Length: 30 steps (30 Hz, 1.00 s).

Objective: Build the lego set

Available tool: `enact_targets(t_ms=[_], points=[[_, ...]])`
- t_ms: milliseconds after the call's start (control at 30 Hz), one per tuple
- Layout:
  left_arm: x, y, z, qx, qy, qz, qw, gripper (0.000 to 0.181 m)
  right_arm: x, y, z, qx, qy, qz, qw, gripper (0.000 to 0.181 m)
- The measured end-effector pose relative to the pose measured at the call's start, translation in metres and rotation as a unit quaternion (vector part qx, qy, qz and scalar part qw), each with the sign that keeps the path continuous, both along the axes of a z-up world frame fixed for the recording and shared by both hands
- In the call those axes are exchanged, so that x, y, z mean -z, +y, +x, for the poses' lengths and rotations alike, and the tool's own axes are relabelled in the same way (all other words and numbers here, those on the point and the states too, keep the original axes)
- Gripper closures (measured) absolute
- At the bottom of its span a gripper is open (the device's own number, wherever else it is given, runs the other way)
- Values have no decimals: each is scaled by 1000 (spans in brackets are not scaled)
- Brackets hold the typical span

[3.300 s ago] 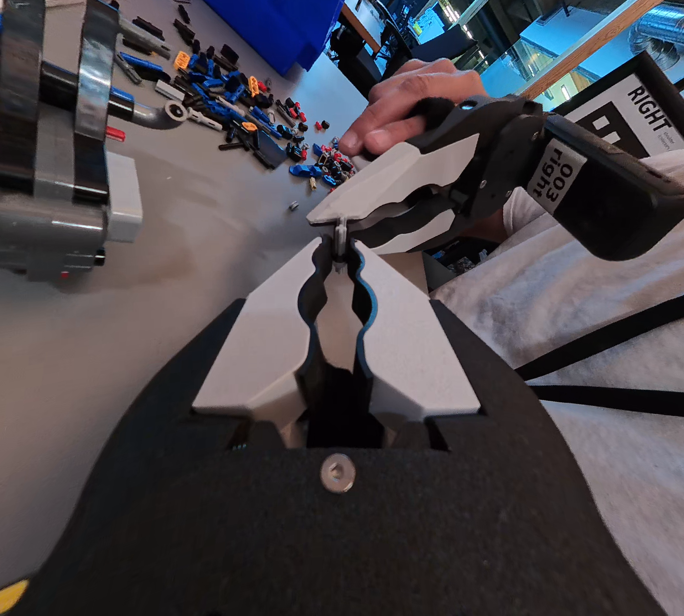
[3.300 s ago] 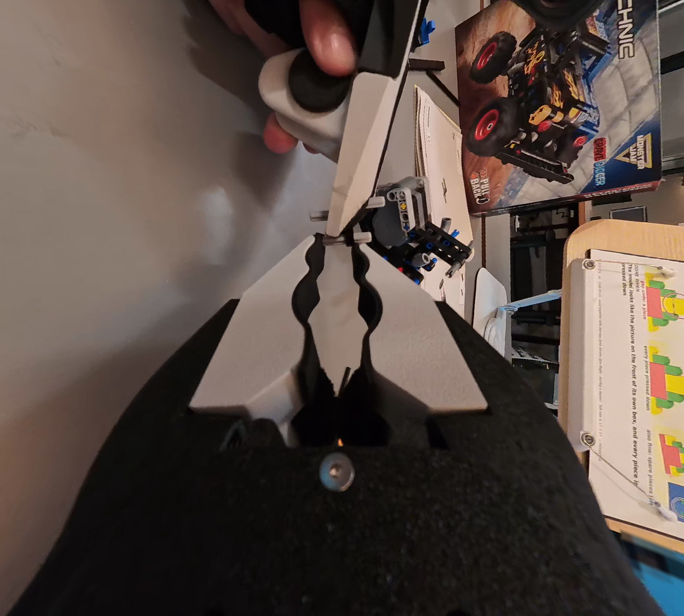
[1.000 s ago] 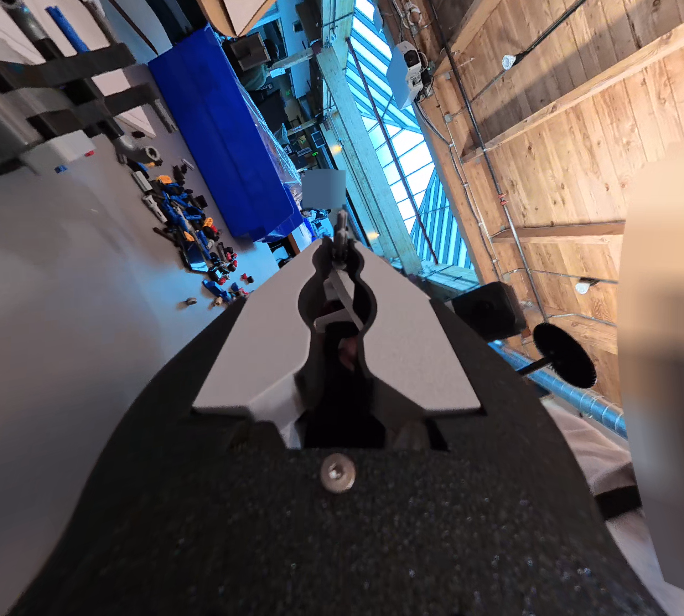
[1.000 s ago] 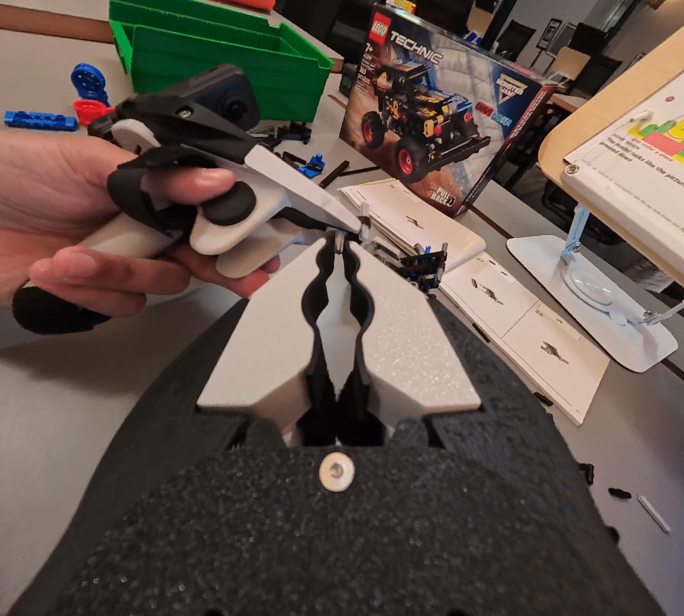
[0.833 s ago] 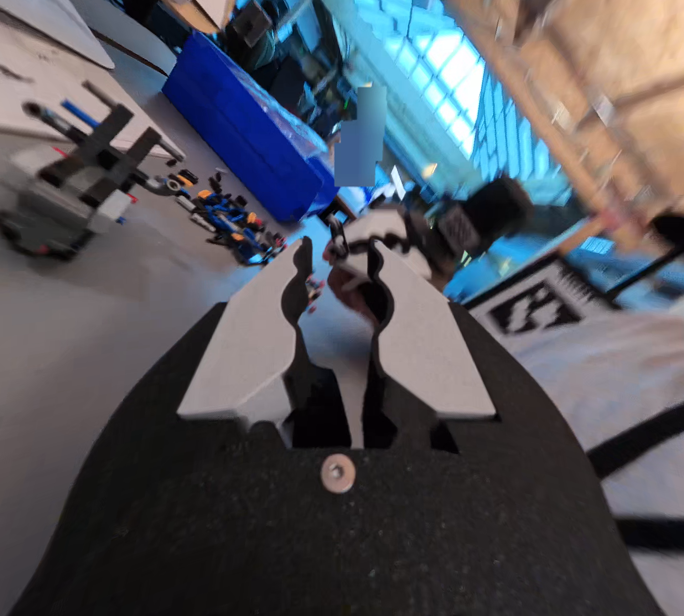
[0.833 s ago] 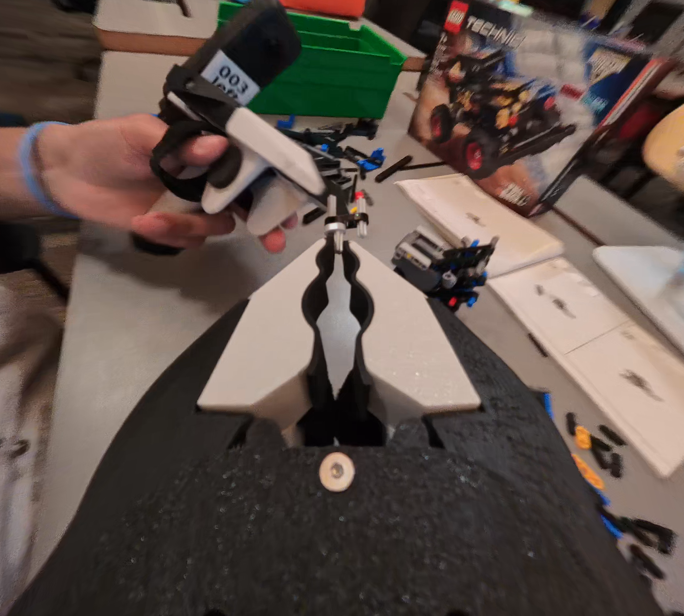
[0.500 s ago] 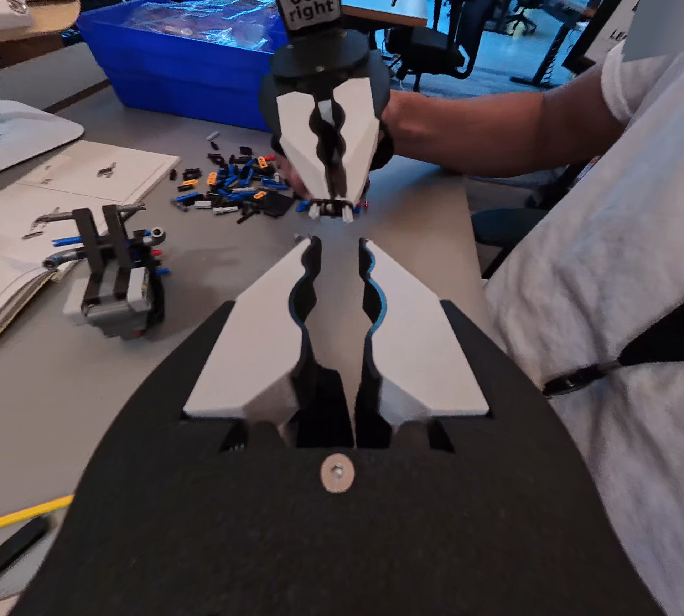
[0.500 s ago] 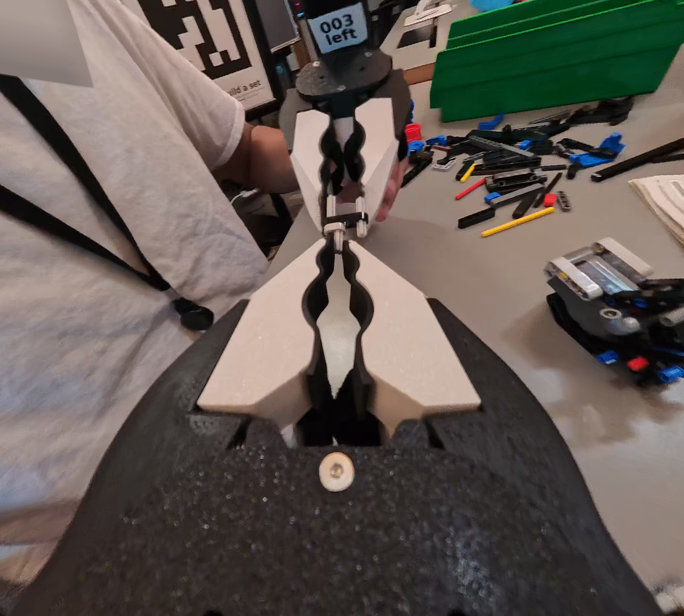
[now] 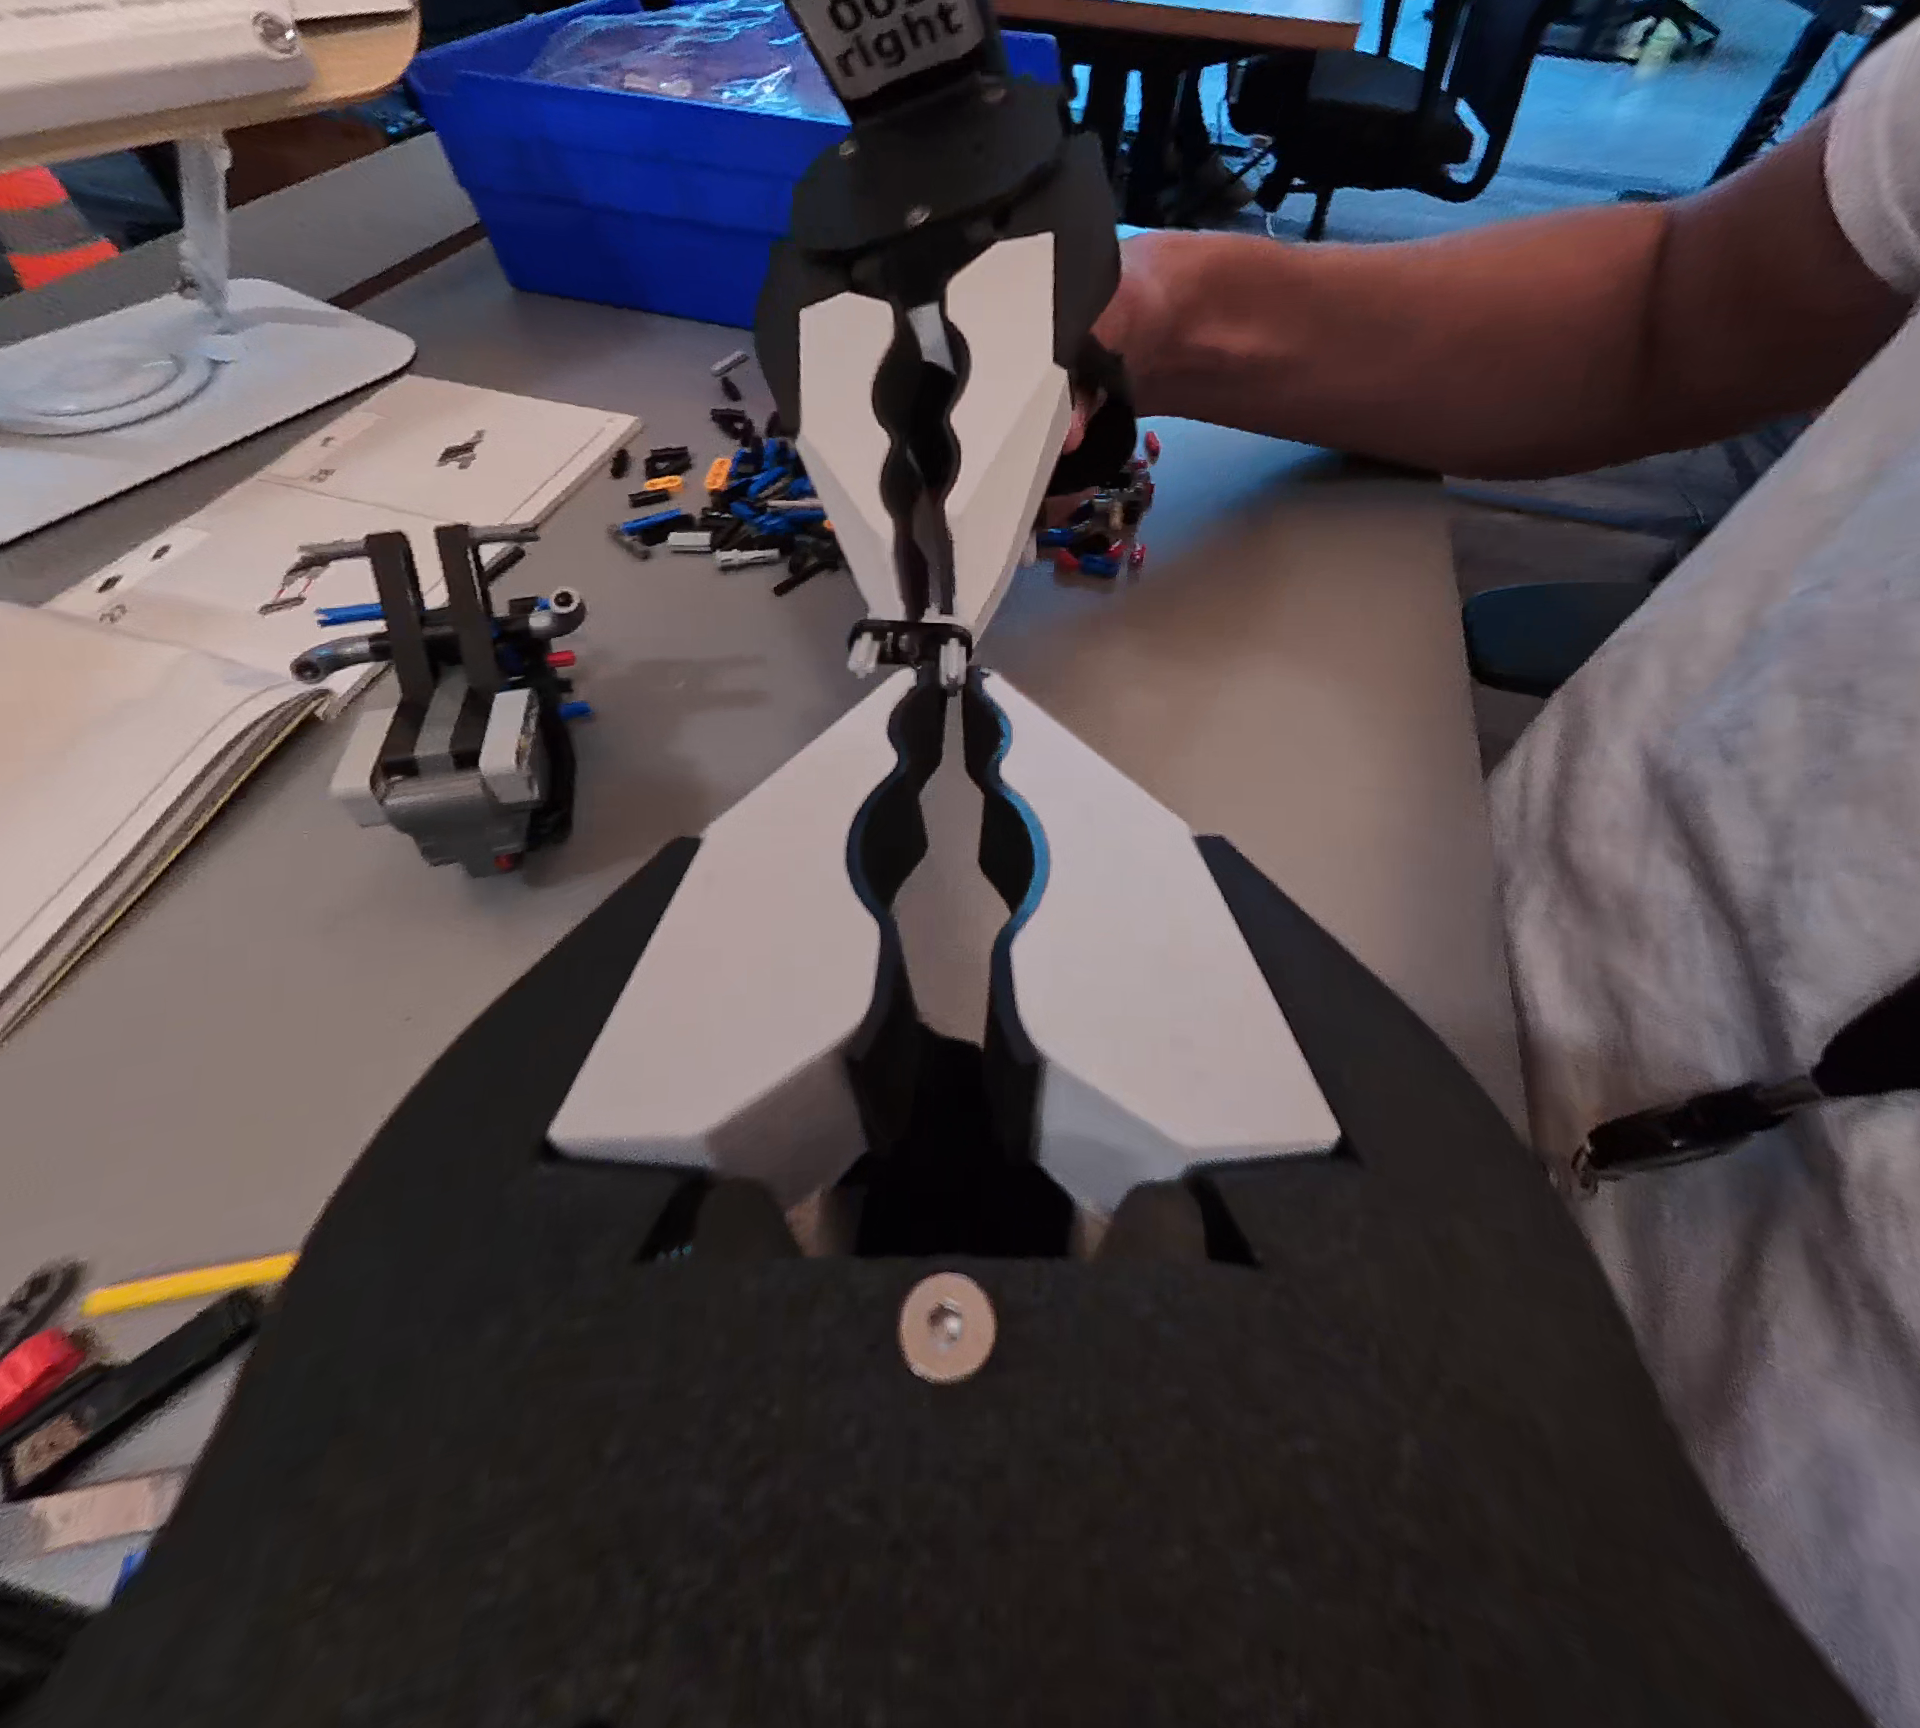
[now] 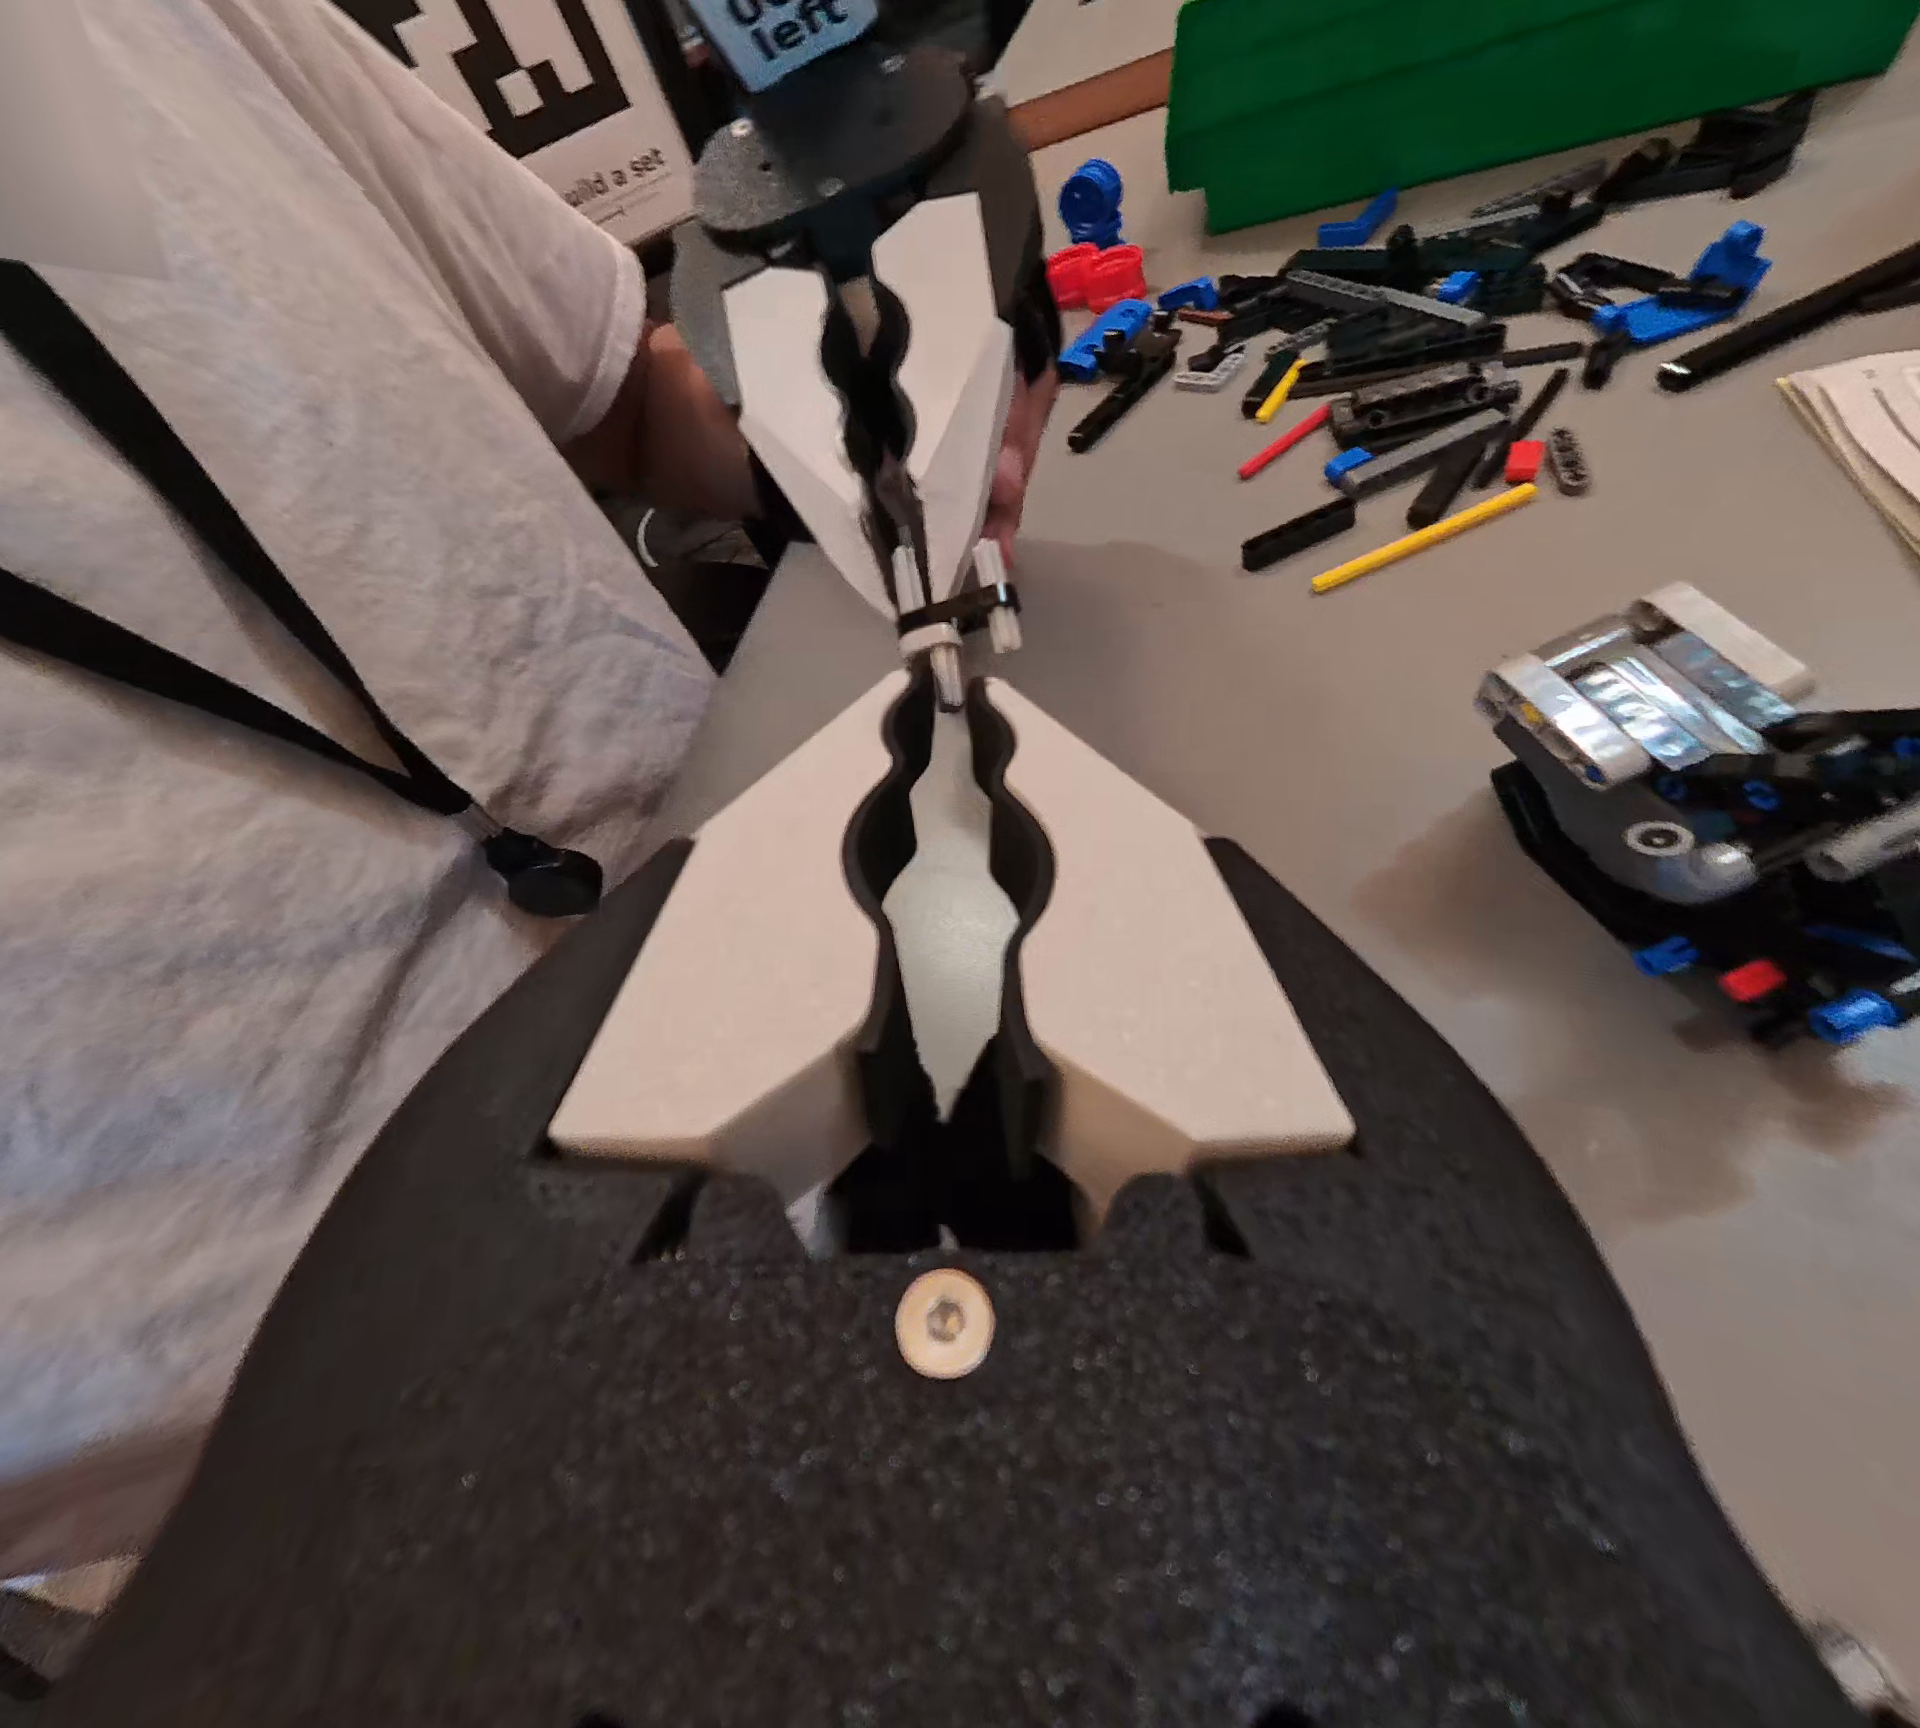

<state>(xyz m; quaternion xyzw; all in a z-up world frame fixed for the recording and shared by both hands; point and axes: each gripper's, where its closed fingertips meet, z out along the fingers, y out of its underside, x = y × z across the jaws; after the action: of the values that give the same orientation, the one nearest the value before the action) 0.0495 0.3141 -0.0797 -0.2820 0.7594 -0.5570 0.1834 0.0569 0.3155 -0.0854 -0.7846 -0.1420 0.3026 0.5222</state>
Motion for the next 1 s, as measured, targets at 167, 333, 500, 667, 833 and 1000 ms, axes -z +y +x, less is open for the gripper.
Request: enact_targets(t_ms=[167, 333, 500, 667, 833, 1000], points=[[32, 13, 16, -78, 64, -7, 995, 180, 12, 2, 56, 138, -68, -9, 988, 157], [51, 13, 23, -108, 131, -18, 985, 180, 3, -19, 141, 344, -121, 4, 931, 158], [67, 7, 29, -130, 156, 21, 979, 180, 2, -35, 171, 421, -140, -1, 896, 161], [76, 4, 35, -146, 176, 39, 973, 179, 10, -41, 181, 441, -165, -19, 882, 162], [83, 2, 35, -159, 195, 49, 967, 179, 13, -41, 181, 438, -157, -25, 885, 161], [93, -1, 32, -161, 206, 80, 962, 179, 16, -45, 185, 444, -160, -34, 881, 161]])
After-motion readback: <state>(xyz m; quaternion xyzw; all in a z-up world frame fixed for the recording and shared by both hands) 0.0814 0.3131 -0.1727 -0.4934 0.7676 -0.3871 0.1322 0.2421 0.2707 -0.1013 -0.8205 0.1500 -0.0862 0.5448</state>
